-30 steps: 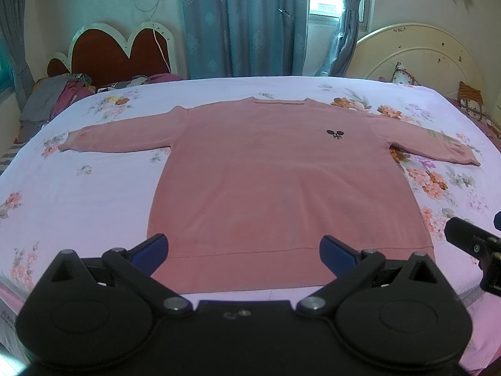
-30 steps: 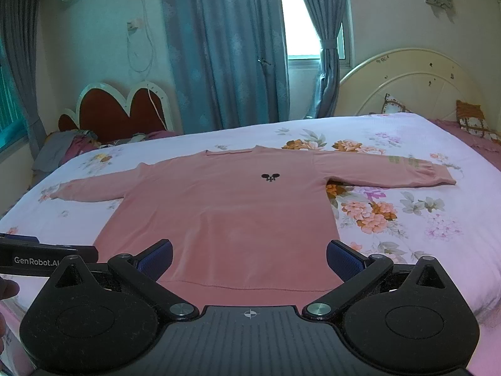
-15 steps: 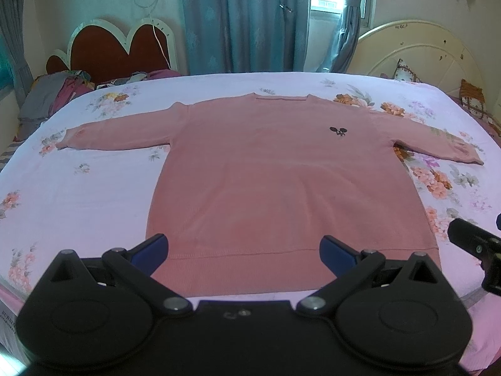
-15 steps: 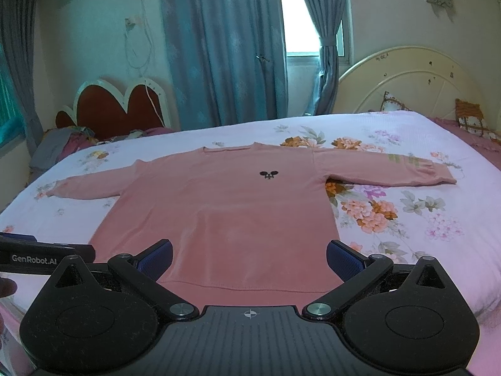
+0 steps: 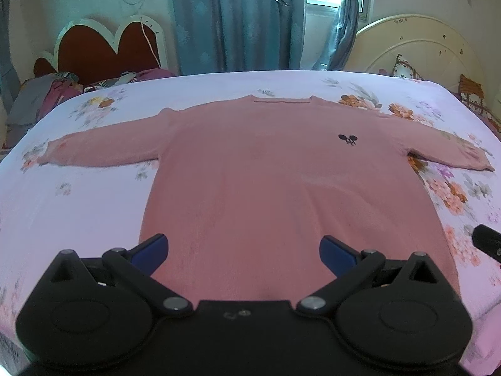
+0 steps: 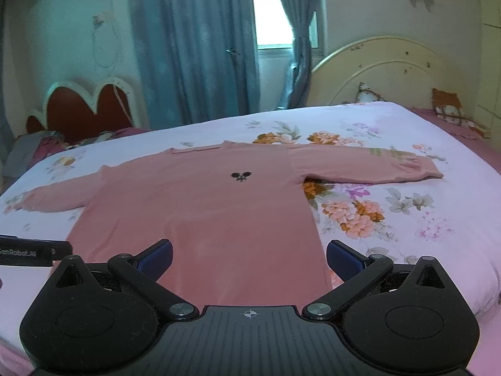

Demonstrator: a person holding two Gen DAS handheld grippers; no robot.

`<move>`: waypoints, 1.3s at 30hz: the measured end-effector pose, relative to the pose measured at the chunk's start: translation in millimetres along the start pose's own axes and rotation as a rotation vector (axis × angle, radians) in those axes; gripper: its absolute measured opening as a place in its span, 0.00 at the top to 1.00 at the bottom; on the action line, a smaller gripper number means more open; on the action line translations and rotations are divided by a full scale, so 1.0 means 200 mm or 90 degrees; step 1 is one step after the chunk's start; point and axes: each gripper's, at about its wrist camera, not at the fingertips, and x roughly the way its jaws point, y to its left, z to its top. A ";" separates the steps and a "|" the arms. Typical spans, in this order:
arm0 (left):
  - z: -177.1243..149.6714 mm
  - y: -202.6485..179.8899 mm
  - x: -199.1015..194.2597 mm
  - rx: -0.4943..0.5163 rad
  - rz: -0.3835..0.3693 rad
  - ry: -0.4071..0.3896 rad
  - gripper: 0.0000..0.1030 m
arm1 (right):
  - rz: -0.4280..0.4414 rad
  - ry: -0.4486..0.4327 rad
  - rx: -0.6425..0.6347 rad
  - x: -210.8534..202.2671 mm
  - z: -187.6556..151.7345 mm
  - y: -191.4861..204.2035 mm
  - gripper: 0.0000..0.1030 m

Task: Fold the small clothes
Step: 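Move the right tool to the sleeve cuff and grasp it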

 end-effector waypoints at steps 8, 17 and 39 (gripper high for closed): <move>0.20 0.10 0.25 0.016 -0.017 0.003 0.00 | -0.044 -0.005 0.031 0.23 0.14 0.02 0.00; 0.40 0.19 0.47 0.021 -0.029 0.003 0.00 | -0.095 -0.020 0.044 0.44 0.30 0.06 0.00; 0.65 -0.17 0.98 -0.030 -0.005 0.029 0.01 | -0.168 0.006 0.117 1.03 0.53 -0.92 0.01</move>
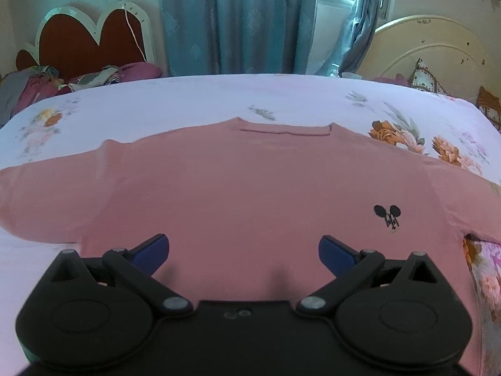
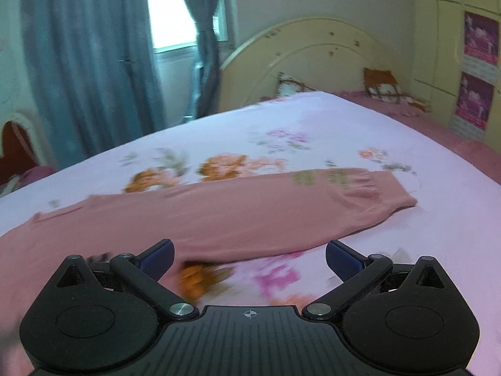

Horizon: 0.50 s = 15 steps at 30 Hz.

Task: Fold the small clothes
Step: 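Move the right tool to the sleeve cuff and grasp it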

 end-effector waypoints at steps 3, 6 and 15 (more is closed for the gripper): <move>0.02 -0.08 0.07 0.010 0.004 0.006 0.02 | -0.028 0.010 0.023 0.14 0.05 -0.17 0.07; 0.03 -0.15 0.14 0.020 0.009 0.013 0.02 | -0.052 0.034 0.067 0.27 0.08 -0.34 0.38; 0.06 -0.26 0.28 0.029 0.011 0.026 0.03 | -0.122 0.068 0.156 0.55 0.12 -0.72 0.38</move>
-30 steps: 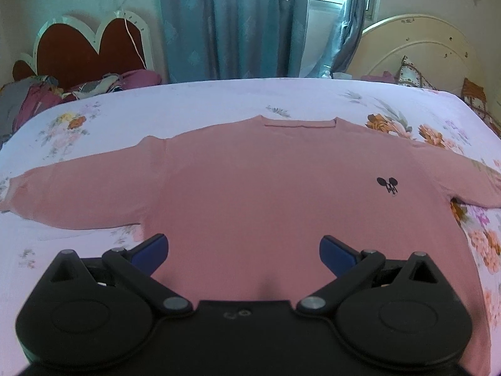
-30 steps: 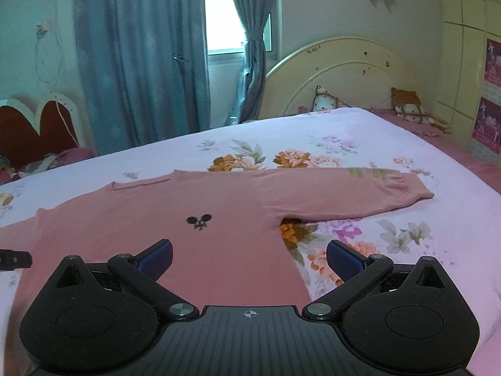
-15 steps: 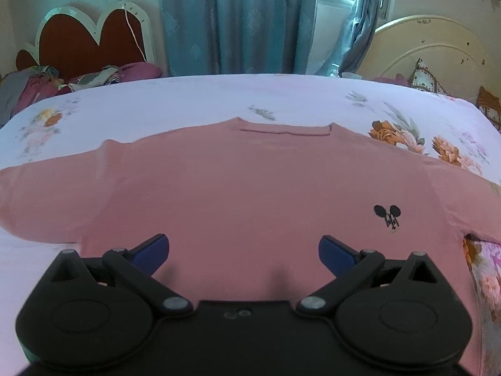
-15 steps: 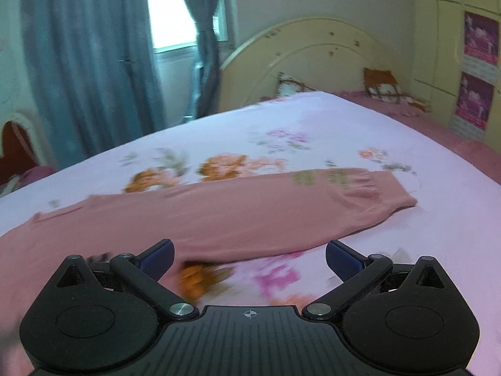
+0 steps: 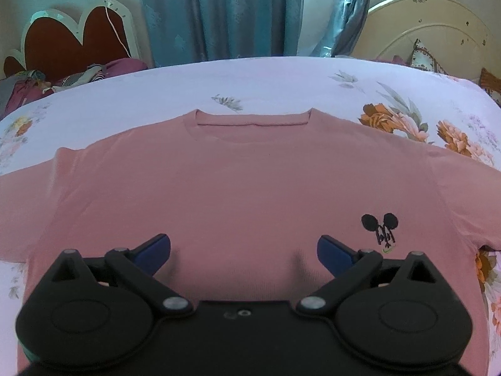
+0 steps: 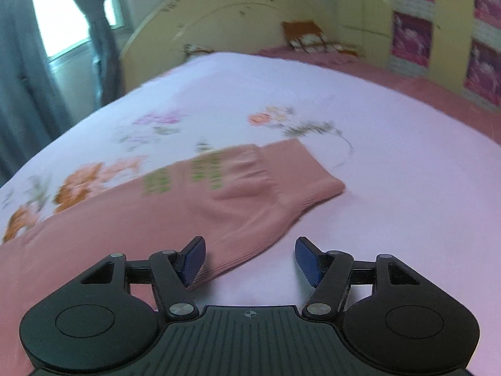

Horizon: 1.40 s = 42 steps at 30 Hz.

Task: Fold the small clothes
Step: 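Move the right tool to the sleeve cuff and grasp it, then carry the cuff with the right tool across the sweater body and lower it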

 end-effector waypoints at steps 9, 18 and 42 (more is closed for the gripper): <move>0.01 -0.01 0.08 0.013 -0.001 0.011 0.18 | -0.011 -0.010 0.037 0.17 0.10 -0.09 0.80; 0.02 0.04 0.10 0.018 0.002 0.016 0.31 | 0.039 -0.066 -0.006 0.08 0.13 0.05 0.90; -0.06 0.52 -0.04 -0.014 0.005 -0.030 0.31 | 0.406 0.032 -0.390 -0.42 -0.84 1.72 0.85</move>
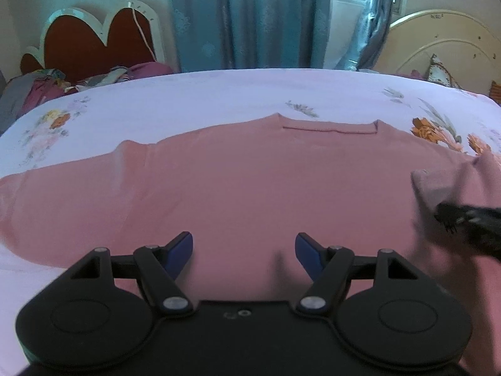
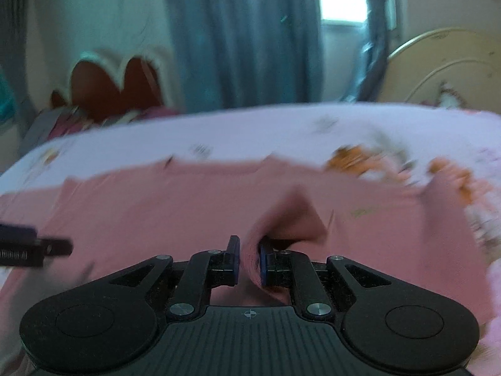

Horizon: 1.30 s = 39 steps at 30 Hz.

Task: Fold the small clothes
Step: 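Carry the cuff with the right tool across the sweater body and lower it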

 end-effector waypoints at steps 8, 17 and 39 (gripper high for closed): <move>0.02 -0.19 0.02 0.021 -0.120 -0.007 0.20 | -0.019 -0.044 0.033 -0.19 -0.02 -0.14 0.41; 0.03 -0.47 0.32 -0.034 -0.250 0.083 0.43 | -0.158 -0.024 0.093 -0.43 -0.22 -0.51 0.41; 0.44 -0.27 -0.03 -0.115 -0.302 -0.121 0.91 | -0.199 -0.006 0.139 -0.25 -0.26 -0.69 0.42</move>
